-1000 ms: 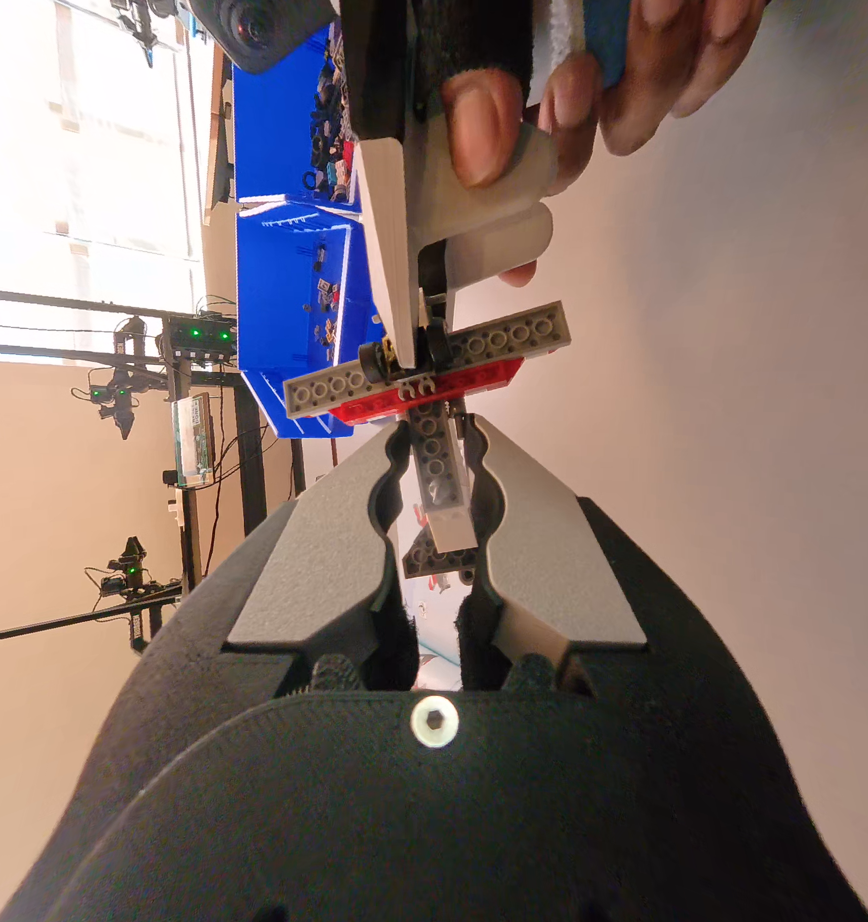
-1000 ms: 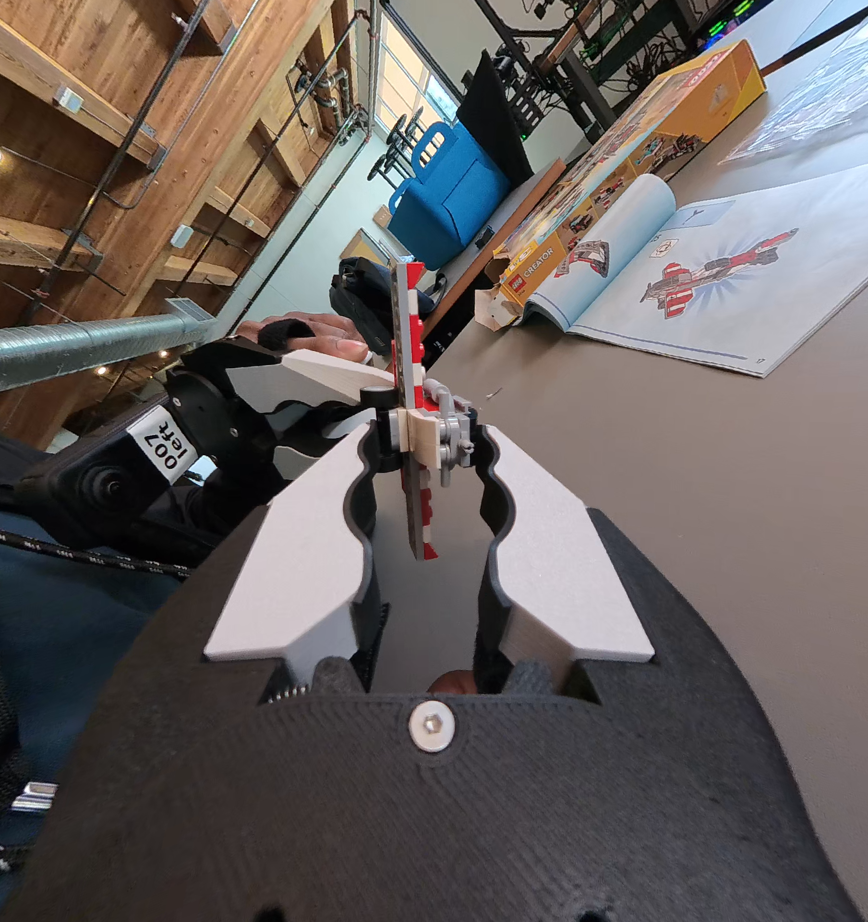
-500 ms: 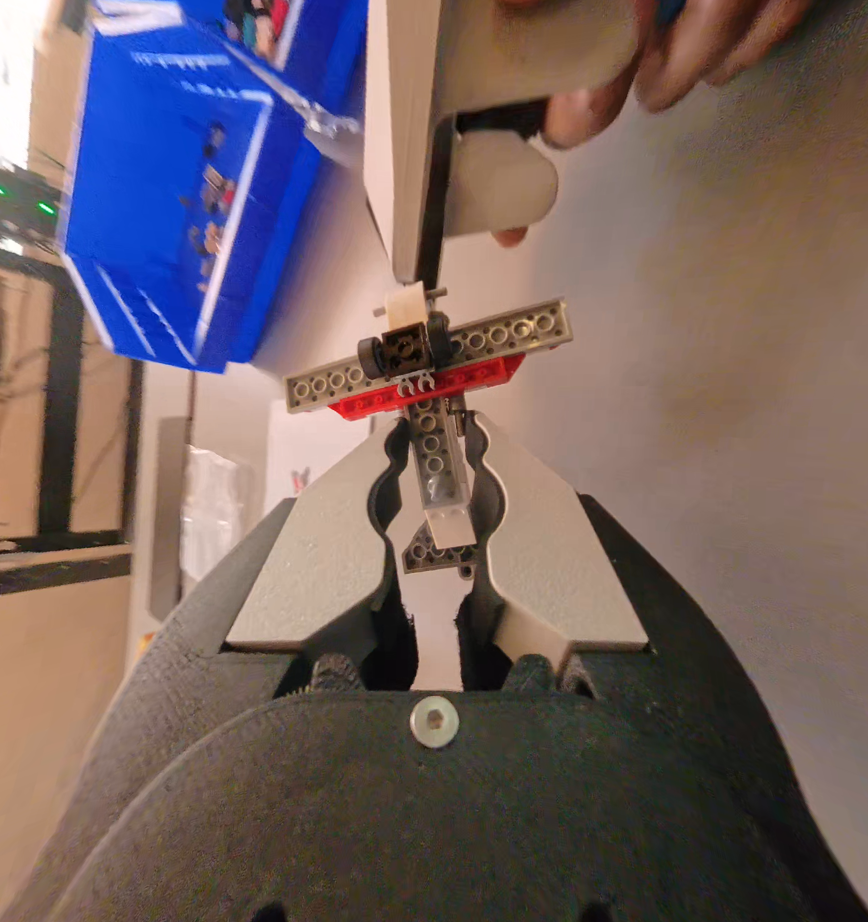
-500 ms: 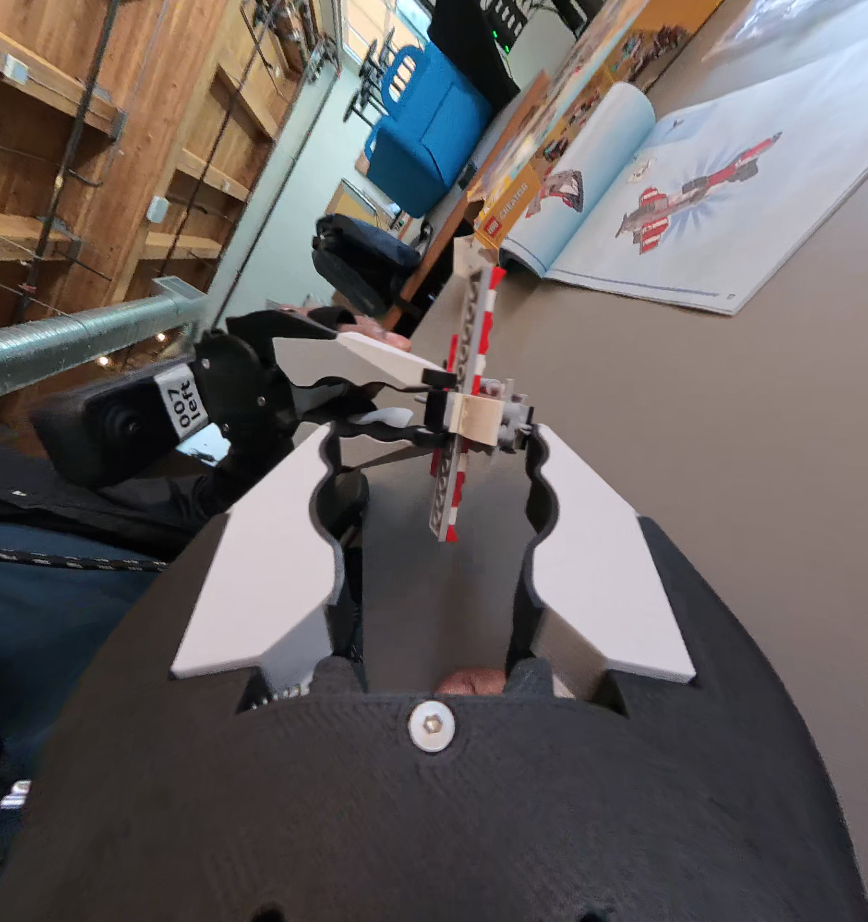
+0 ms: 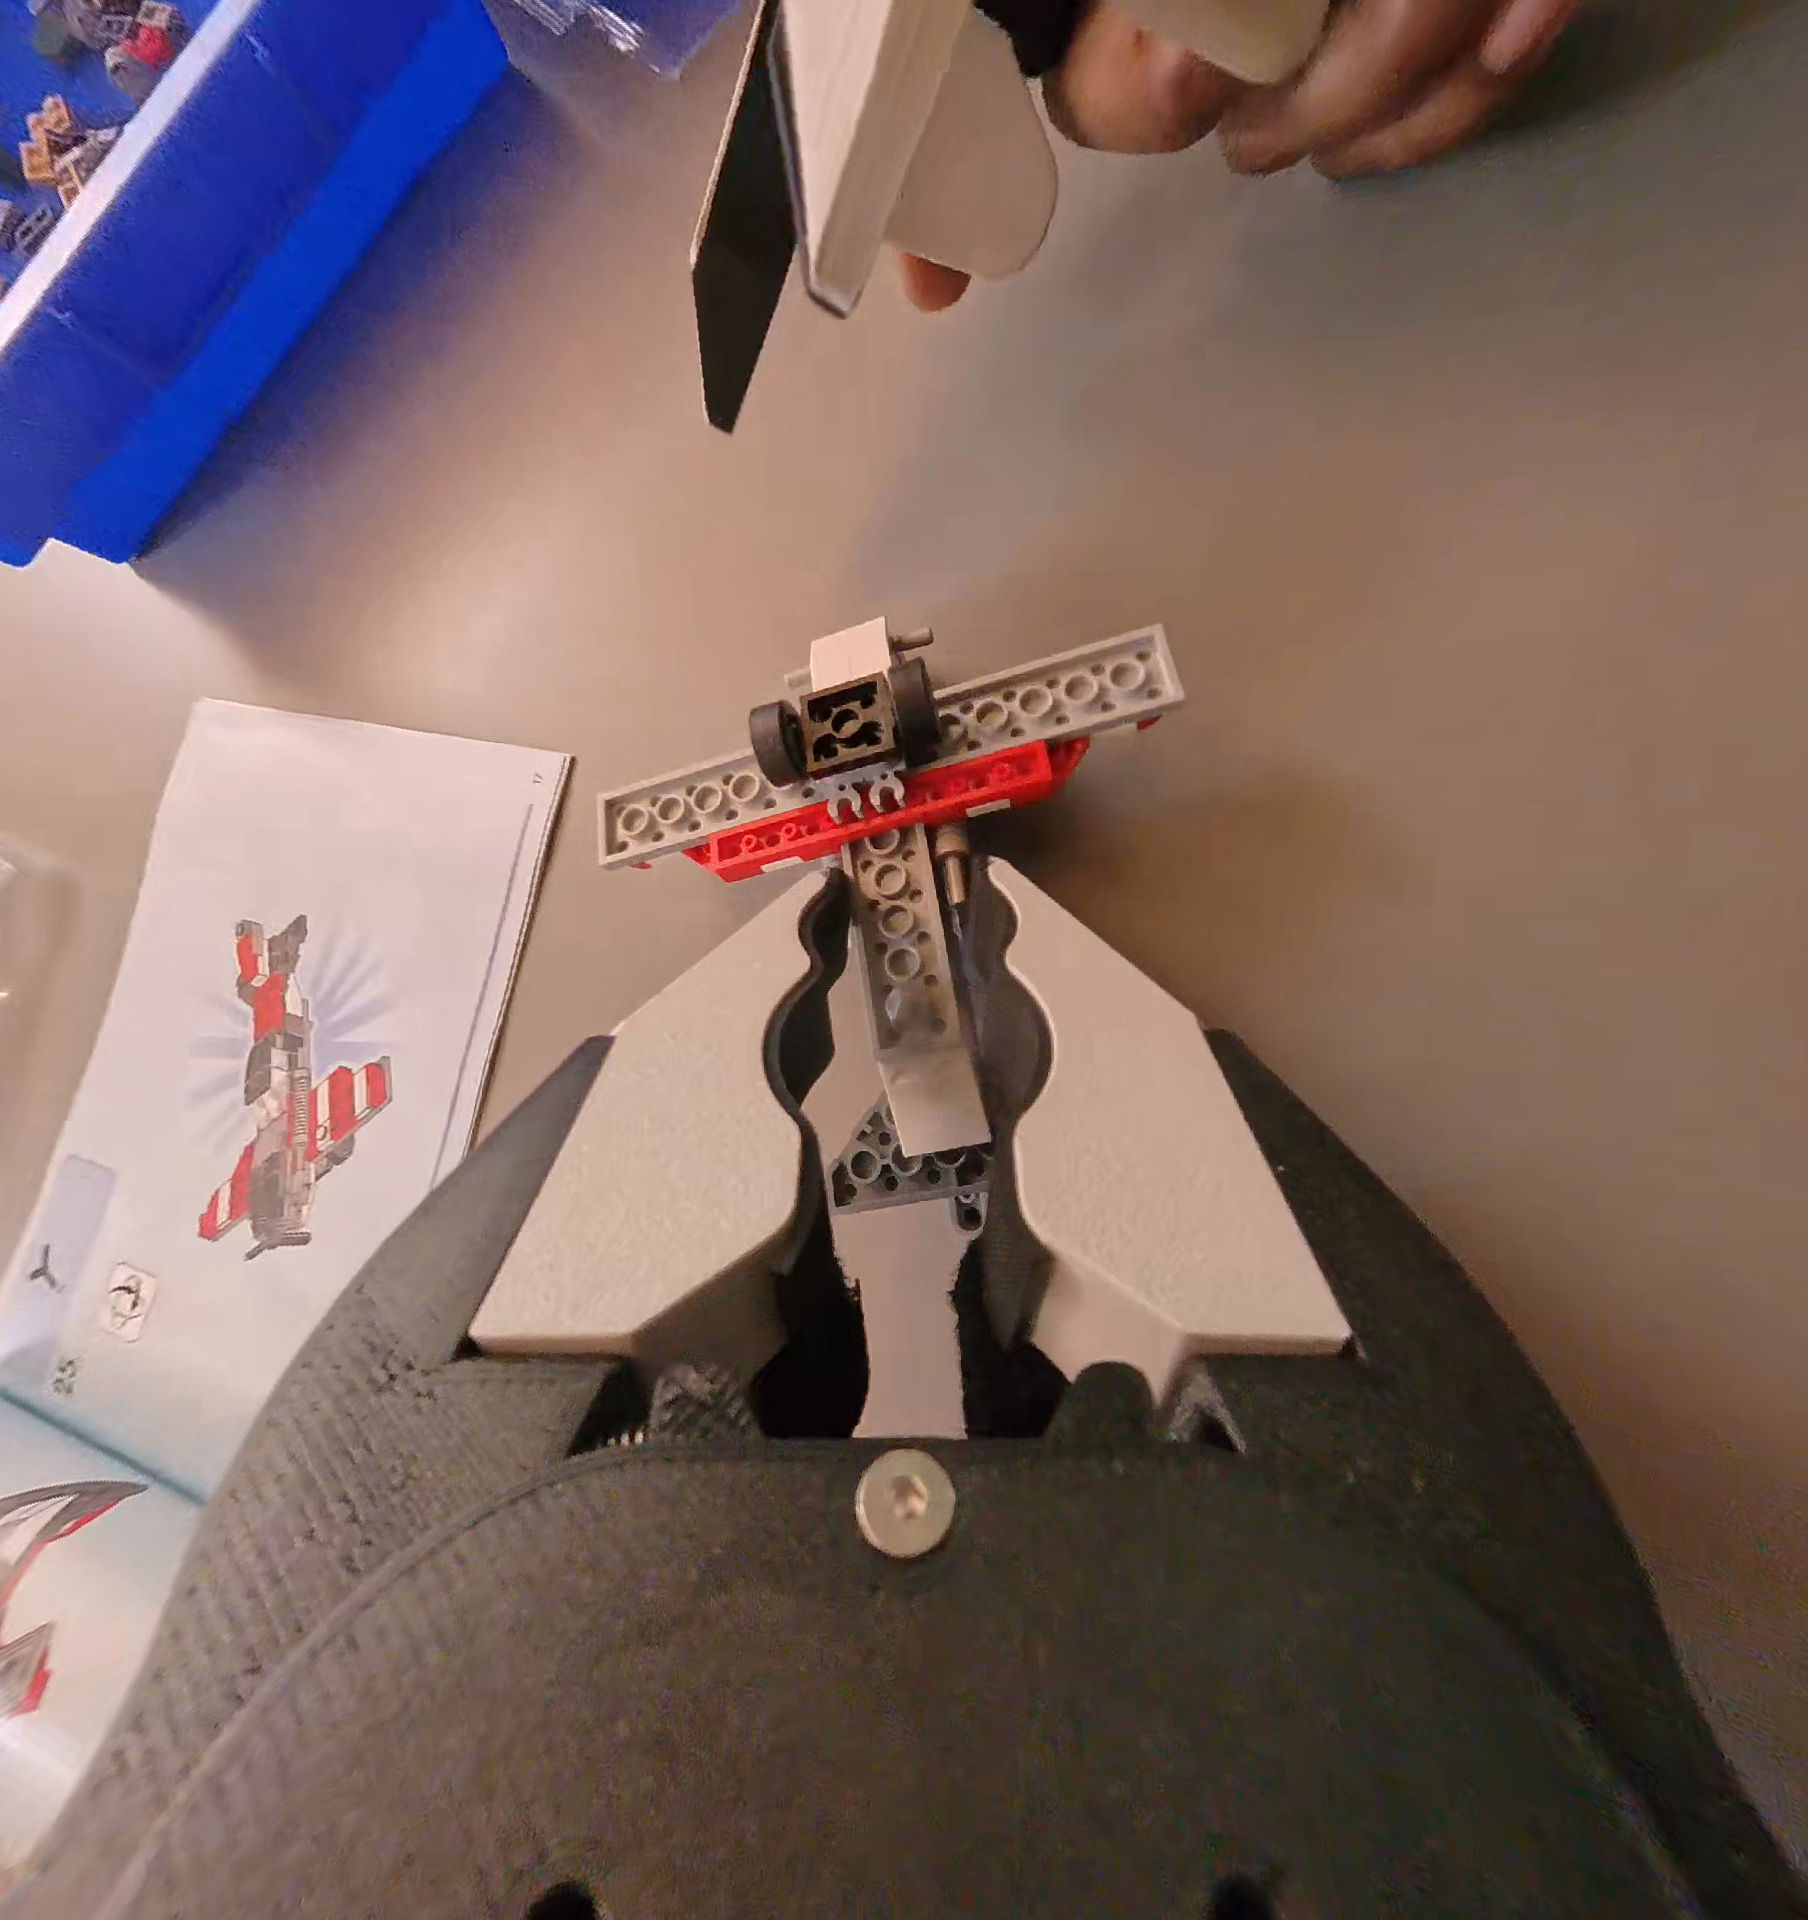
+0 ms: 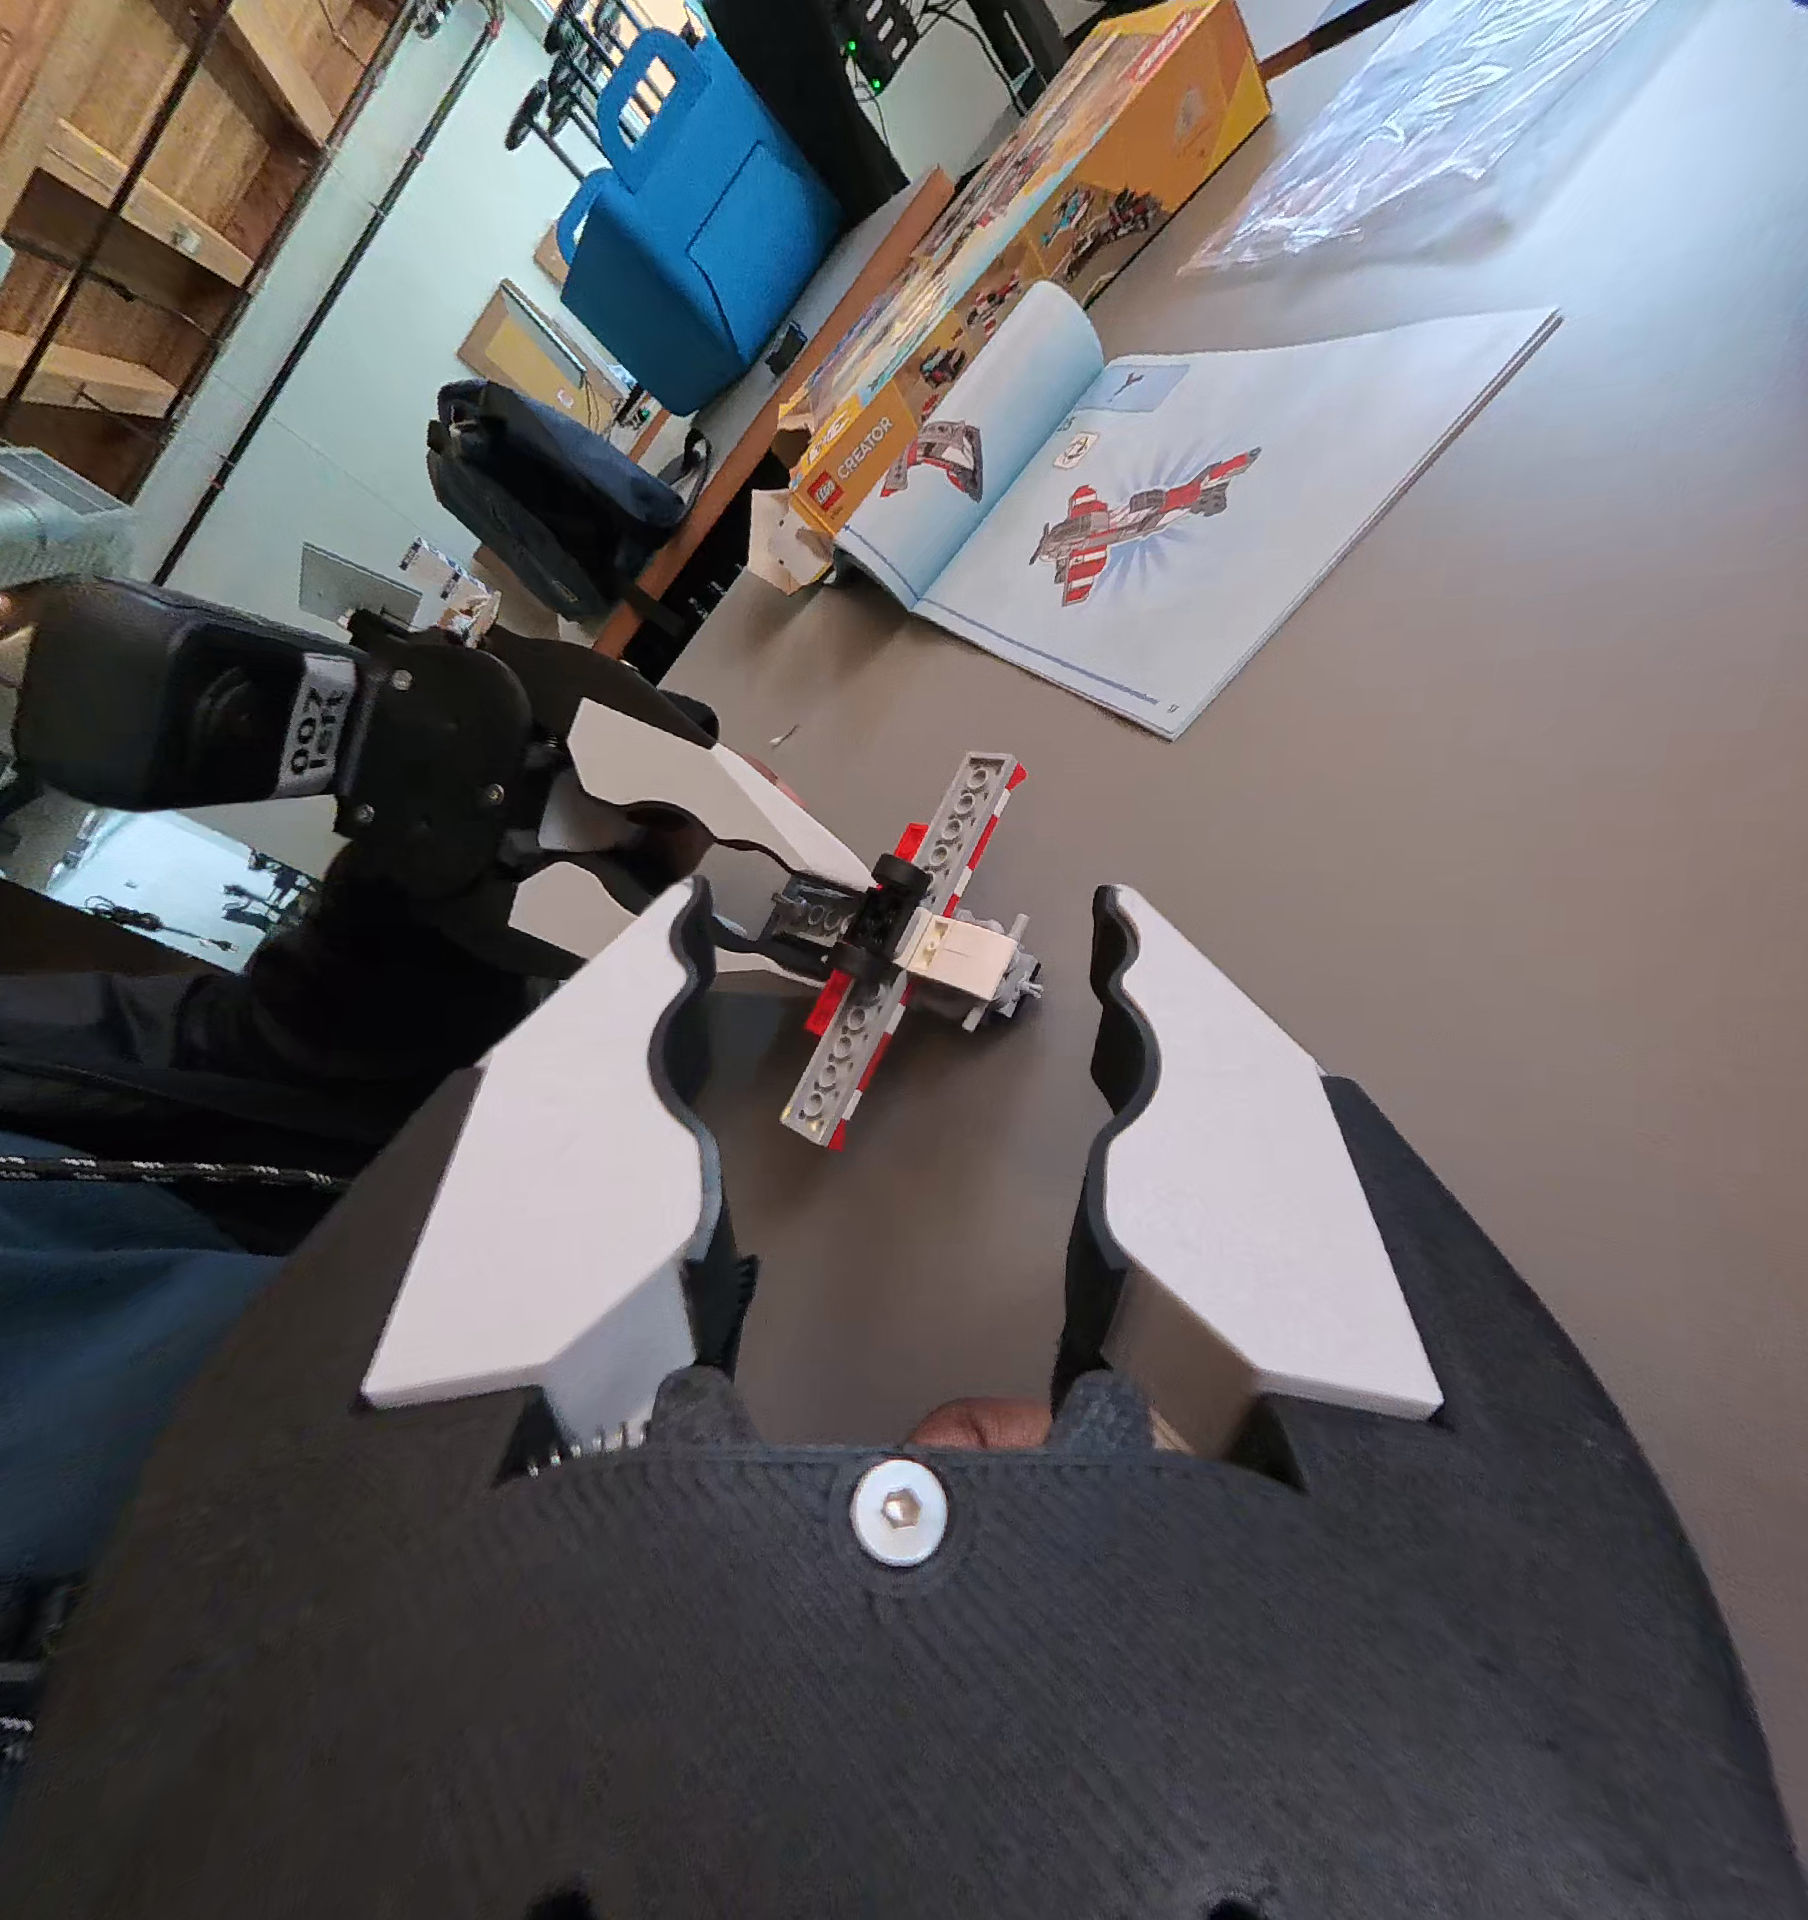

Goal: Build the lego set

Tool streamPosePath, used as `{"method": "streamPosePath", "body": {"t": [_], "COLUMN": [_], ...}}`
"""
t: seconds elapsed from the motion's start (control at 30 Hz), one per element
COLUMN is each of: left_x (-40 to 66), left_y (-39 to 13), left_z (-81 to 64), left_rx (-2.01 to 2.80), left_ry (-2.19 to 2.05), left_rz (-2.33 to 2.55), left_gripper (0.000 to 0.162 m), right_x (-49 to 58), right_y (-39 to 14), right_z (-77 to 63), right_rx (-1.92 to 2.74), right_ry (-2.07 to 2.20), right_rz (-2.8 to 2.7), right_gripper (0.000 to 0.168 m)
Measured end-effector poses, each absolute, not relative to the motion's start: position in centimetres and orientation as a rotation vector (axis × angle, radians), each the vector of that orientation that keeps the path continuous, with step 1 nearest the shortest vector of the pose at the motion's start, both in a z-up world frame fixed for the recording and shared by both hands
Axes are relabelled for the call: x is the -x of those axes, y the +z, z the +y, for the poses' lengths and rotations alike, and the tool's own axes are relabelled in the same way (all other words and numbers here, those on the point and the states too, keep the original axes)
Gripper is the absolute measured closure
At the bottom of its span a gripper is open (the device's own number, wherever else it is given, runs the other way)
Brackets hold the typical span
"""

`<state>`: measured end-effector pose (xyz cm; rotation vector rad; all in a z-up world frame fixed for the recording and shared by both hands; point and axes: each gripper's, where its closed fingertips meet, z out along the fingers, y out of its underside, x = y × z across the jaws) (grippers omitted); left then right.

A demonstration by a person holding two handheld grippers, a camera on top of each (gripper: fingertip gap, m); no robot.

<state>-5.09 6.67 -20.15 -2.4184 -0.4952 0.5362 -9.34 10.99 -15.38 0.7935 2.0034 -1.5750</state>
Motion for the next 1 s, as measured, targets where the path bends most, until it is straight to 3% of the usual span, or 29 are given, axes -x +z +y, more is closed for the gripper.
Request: {"method": "streamPosePath", "body": {"t": [0.43,0.8,1.0], "left_x": [5.8,8.7,8.7], "left_y": [-19.6,-12.5,-11.1], "left_z": [6.3,5.1,5.2], "left_rx": [2.236,1.407,1.091], "left_ry": [0.448,0.157,-0.049], "left_rz": [-0.677,-1.031,-1.060], "left_gripper": [0.139,0.139,0.140], "right_x": [9.0,7.4,6.6], "right_y": [-15.4,-13.0,-12.7], "right_z": [10.4,9.6,8.7], "right_rx": [-0.750,-0.630,-0.602], "right_ry": [-1.539,-1.631,-1.644], "right_rz": [1.960,1.799,1.789], "right_gripper": [0.098,0.102,0.105]}}
